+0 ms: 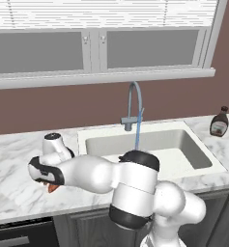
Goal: Turn on the sink faucet. Then move the sweet potato from the counter to the sink. Turn off the sink. Move the vegetable from the sink to the pot next to the stove. Finally move the pot to the front center burner.
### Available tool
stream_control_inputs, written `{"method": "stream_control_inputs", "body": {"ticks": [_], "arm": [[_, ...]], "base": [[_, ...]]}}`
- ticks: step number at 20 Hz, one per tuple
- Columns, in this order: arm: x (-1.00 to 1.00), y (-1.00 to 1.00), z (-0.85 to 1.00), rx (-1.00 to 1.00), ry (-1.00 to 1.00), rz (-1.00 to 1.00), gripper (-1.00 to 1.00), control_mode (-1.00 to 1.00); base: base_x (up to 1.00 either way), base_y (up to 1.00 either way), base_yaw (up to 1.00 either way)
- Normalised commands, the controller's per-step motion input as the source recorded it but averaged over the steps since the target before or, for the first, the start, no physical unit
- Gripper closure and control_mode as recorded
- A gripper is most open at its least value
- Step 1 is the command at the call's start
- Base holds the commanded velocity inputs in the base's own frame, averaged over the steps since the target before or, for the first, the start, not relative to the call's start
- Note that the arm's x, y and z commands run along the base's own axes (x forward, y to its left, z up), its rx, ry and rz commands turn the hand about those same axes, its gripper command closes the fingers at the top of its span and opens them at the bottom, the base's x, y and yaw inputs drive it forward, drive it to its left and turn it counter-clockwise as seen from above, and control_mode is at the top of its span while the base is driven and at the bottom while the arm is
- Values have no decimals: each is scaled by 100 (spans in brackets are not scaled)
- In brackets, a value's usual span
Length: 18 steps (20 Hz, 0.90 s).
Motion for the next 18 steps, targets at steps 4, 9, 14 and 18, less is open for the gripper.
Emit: {"method": "stream_control_inputs", "body": {"ticks": [4,9,14,18], "arm": [[0,1,-24,0,1,0,100,-100],[-6,-14,-20,0,-1,0,100,-100],[-29,-65,0,0,-7,0,100,-100],[-16,-81,3,0,-3,0,100,-100]], "base": [[0,0,0],[0,0,0],[0,0,0],[0,0,0]]}}
